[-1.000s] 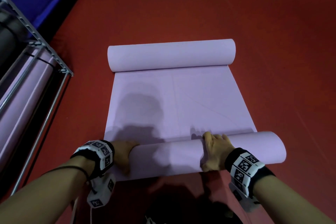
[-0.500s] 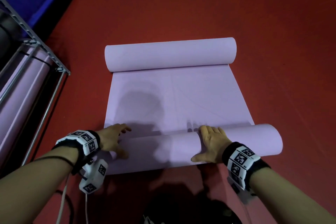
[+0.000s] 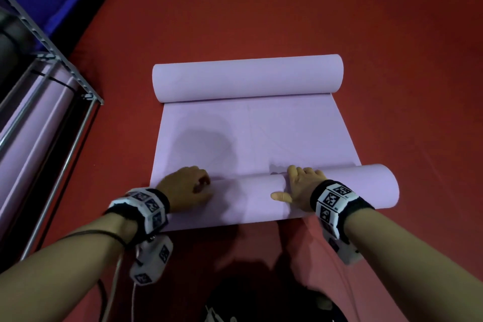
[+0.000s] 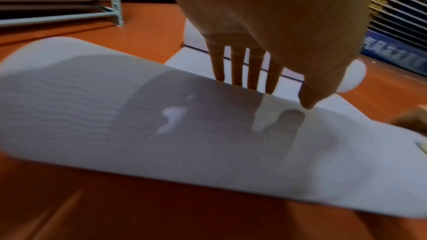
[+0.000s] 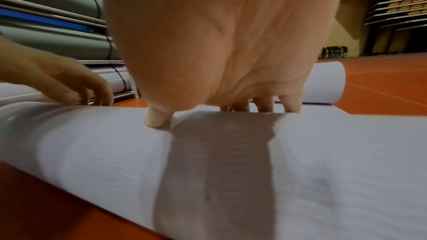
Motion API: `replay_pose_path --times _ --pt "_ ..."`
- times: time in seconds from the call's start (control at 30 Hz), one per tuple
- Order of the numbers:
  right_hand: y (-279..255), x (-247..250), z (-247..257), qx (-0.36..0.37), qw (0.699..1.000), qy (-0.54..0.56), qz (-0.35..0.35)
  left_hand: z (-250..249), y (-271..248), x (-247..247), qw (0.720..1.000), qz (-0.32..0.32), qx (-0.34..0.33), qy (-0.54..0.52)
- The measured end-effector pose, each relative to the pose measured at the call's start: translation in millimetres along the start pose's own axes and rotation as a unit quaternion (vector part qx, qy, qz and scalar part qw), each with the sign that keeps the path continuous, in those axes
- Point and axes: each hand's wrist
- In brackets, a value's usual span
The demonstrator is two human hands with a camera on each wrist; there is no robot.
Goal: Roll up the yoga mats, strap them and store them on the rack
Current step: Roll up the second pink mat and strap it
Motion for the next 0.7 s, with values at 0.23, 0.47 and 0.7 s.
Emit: replay_pose_path --times 0.23,0.47,0.7 --pt "-3 -4 6 -0.011 0.997 -0.057 -0.047 -16 -11 -21 0.964 0.145 -0.014 0.222" --pt "-6 -25 6 0.008 0.993 -0.077 -0.094 -22 3 -30 0.97 0.103 0.02 0.221" --pt "-13 -23 -3 0.023 0.999 -0.022 -0.031 -24 2 -22 0.964 0.198 0.009 0.176"
Point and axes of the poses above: each hand's wrist, its own y-axis towards the middle knuckle, its own x-axis out of the back of the hand, z = x × y, and after that the axes turned 4 degrees about -x, right-handed
